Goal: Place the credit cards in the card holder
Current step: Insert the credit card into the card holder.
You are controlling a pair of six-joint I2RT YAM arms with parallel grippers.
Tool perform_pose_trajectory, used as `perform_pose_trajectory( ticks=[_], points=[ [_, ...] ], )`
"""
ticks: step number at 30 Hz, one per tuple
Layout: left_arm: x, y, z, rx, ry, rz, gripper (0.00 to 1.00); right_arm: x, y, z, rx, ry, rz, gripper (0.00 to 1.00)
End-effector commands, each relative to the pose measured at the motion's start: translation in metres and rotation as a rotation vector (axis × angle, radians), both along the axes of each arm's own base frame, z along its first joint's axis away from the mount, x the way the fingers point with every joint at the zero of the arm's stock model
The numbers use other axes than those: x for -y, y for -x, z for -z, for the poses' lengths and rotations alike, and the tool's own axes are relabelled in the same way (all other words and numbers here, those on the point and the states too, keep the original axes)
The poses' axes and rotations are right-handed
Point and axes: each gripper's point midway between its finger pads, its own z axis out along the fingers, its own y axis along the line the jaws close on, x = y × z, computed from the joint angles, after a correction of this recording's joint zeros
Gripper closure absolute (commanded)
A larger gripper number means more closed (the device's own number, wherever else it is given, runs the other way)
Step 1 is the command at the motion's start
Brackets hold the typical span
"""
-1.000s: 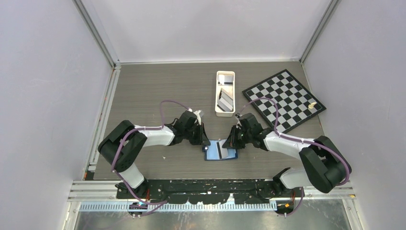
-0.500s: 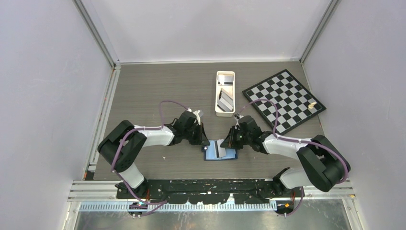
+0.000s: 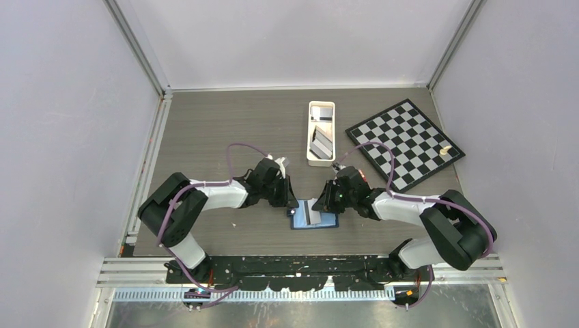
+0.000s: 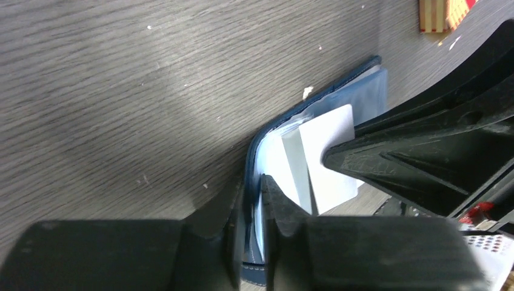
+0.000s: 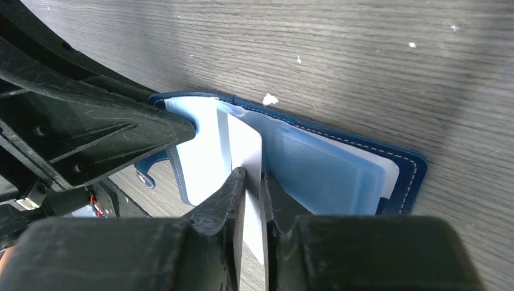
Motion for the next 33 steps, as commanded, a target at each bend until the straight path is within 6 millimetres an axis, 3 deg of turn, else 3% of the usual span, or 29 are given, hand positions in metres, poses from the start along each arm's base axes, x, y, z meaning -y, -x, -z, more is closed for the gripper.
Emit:
perform_pose_trajectory(
  ticks=[1,3,5,10,12,18,26,33],
  points=[
    [-0.01,0.002,-0.005,0.021,-0.032,-0.002,0.77,0.035,0.016,0.033,-0.074,0.193,0.042,0.78],
    [-0.011,0.003,-0.008,0.025,-0.034,-0.001,0.64,0.035,0.015,0.033,-0.074,0.199,0.045,0.74],
    [-0.014,0.004,-0.01,0.028,-0.04,-0.001,0.57,0.035,0.015,0.034,-0.074,0.203,0.047,0.71],
    [-0.019,0.012,-0.014,0.023,-0.042,0.005,0.51,0.035,0.015,0.034,-0.076,0.212,0.048,0.66],
    [-0.021,0.015,-0.015,0.017,-0.034,0.003,0.55,0.034,0.015,0.034,-0.074,0.215,0.048,0.63],
    [-0.021,0.023,-0.016,-0.003,0.004,-0.005,0.83,0.034,0.014,0.031,-0.071,0.231,0.046,0.57],
    [-0.013,0.026,-0.012,-0.034,0.047,0.002,1.0,0.032,0.021,0.026,-0.065,0.258,0.047,0.53],
    [-0.013,0.026,-0.012,-0.032,0.06,-0.012,1.0,0.036,0.027,0.023,-0.07,0.307,0.073,0.52]
  ],
)
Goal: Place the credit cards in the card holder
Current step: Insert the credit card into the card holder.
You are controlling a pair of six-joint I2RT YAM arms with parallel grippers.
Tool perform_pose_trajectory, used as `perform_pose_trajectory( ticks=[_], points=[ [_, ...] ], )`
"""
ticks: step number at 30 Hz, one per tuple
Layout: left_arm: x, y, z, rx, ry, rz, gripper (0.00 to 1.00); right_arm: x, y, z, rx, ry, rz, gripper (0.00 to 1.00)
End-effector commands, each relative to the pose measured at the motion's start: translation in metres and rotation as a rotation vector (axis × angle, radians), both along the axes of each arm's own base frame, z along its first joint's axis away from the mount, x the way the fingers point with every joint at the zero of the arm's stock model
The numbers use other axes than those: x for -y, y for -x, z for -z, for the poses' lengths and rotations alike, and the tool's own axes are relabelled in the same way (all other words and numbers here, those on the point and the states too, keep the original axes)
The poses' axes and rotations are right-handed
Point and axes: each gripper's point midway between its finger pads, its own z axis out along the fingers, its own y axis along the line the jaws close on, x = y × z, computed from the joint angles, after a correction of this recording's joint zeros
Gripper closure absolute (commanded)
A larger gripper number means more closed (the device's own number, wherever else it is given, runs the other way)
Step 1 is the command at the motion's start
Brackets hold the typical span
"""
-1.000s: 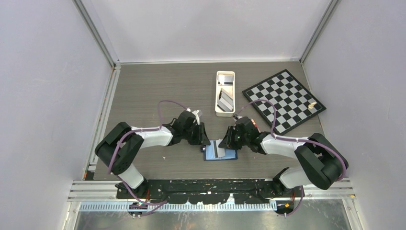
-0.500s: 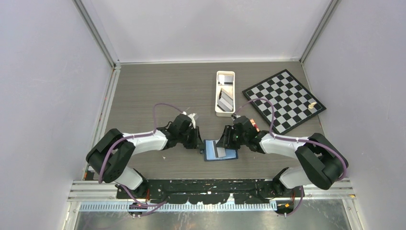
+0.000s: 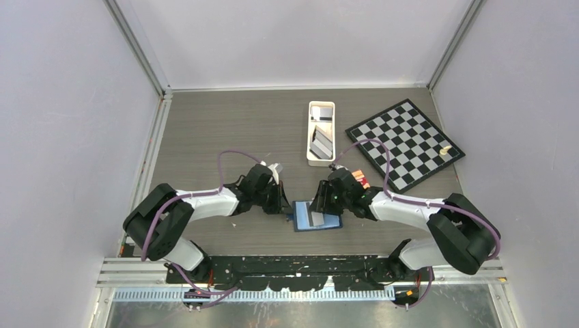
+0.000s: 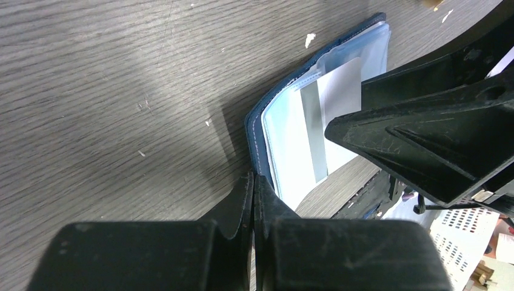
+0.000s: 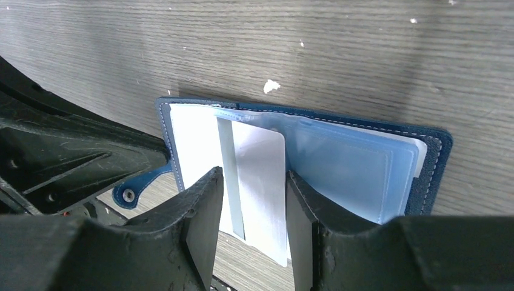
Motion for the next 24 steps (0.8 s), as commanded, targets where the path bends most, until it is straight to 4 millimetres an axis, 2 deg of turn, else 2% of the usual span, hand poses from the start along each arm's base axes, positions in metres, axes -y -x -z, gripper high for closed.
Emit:
perform_pose_trajectory(
  ticks=[1,13,24],
  points=[
    [0.005,-0.003,-0.005,0.012,0.042,-0.007,1.0,0.039,0.02,0.028,-0.07,0.206,0.072,0.52],
    [0.008,-0.002,-0.005,0.009,0.058,-0.005,1.0,0.012,0.02,0.018,0.009,0.179,0.11,0.51],
    [0.008,-0.001,-0.007,0.009,0.065,-0.004,1.0,-0.016,0.02,0.009,0.054,0.162,0.057,0.5]
  ],
)
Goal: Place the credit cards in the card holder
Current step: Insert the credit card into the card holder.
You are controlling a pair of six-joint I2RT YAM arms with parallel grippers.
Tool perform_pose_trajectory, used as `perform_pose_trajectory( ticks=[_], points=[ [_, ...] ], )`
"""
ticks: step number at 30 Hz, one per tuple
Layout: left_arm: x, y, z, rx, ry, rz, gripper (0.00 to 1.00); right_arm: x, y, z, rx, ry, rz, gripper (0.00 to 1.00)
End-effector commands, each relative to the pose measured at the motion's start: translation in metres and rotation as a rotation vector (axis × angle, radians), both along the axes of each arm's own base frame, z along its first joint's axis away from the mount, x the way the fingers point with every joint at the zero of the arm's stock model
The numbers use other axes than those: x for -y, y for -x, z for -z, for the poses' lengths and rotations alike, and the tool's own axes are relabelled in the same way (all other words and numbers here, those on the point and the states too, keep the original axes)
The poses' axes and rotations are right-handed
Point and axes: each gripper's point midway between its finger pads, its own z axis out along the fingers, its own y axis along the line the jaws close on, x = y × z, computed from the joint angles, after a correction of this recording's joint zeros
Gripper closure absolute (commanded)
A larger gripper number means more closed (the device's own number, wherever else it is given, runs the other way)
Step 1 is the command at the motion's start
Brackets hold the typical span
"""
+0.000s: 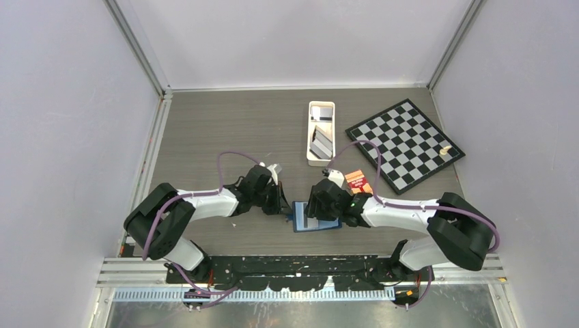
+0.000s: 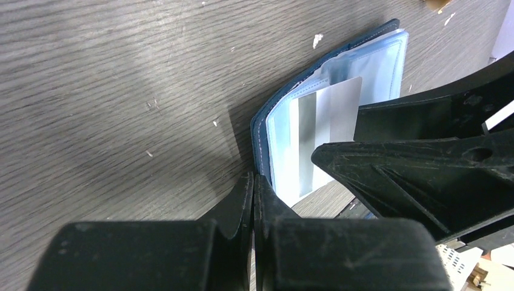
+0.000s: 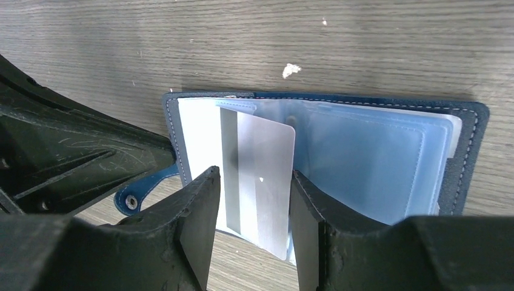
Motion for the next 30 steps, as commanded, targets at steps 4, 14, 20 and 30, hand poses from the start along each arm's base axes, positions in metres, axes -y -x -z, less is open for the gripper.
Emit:
perform_pose_trajectory(
  ticks=[4,14,20,30],
  points=[
    [0.007,-0.001,-0.009,0.017,0.052,0.014,1.0,-0.005,0.005,0.012,-0.025,0.083,-0.031,0.49],
    [0.004,-0.003,-0.008,0.036,0.03,0.017,1.0,0.008,-0.003,0.016,-0.009,0.254,-0.015,0.21],
    [0.001,-0.003,-0.008,0.04,0.012,0.009,1.0,0.012,-0.006,0.007,0.022,0.271,-0.019,0.21],
    [0.002,-0.003,-0.007,0.035,0.015,0.014,1.0,-0.028,0.004,-0.001,0.026,0.166,-0.112,0.19]
  ],
)
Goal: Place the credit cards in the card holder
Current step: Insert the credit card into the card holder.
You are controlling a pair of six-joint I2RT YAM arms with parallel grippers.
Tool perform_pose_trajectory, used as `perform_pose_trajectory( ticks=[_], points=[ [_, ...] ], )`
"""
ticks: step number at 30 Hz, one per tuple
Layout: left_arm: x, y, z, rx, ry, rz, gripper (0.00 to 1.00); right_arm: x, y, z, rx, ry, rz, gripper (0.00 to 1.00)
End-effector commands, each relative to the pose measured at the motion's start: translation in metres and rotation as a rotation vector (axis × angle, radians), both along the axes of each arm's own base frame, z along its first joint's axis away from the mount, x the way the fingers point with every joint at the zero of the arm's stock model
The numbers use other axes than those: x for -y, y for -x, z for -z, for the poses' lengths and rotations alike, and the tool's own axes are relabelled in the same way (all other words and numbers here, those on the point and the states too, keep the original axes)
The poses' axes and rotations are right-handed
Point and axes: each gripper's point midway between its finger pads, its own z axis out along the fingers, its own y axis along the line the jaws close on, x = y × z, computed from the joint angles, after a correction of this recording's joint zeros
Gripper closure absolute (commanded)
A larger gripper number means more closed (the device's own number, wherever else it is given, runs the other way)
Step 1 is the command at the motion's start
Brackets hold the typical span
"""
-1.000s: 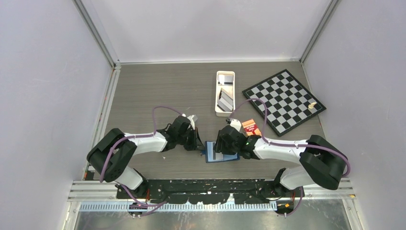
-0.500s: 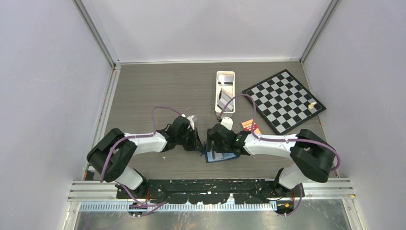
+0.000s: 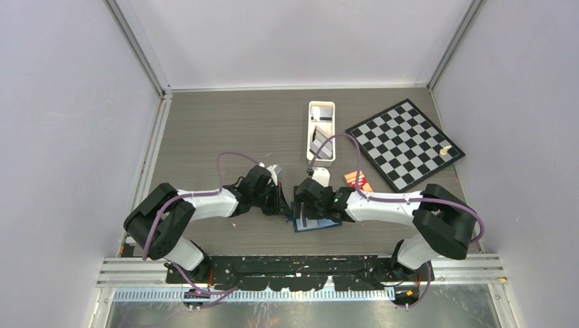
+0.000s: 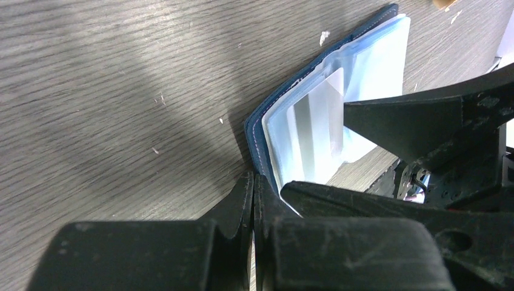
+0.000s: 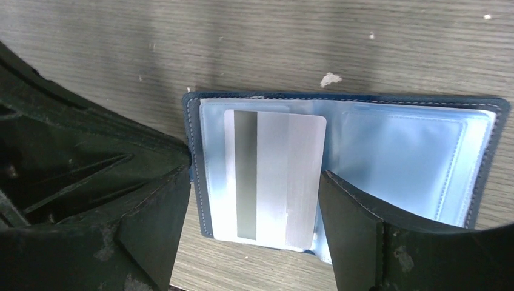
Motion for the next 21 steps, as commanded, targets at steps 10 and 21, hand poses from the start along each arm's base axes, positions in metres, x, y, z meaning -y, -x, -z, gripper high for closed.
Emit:
perform_pose_trajectory(
  ticks=[10,21],
  points=[
    [0.004,-0.007,-0.011,0.043,0.022,0.007,1.0,-0.032,0.01,-0.019,0.035,-0.079,-0.123,0.3],
    [0.0,-0.008,-0.008,0.046,0.0,-0.009,1.0,0.029,0.001,-0.042,0.035,0.066,-0.035,0.22]
  ],
)
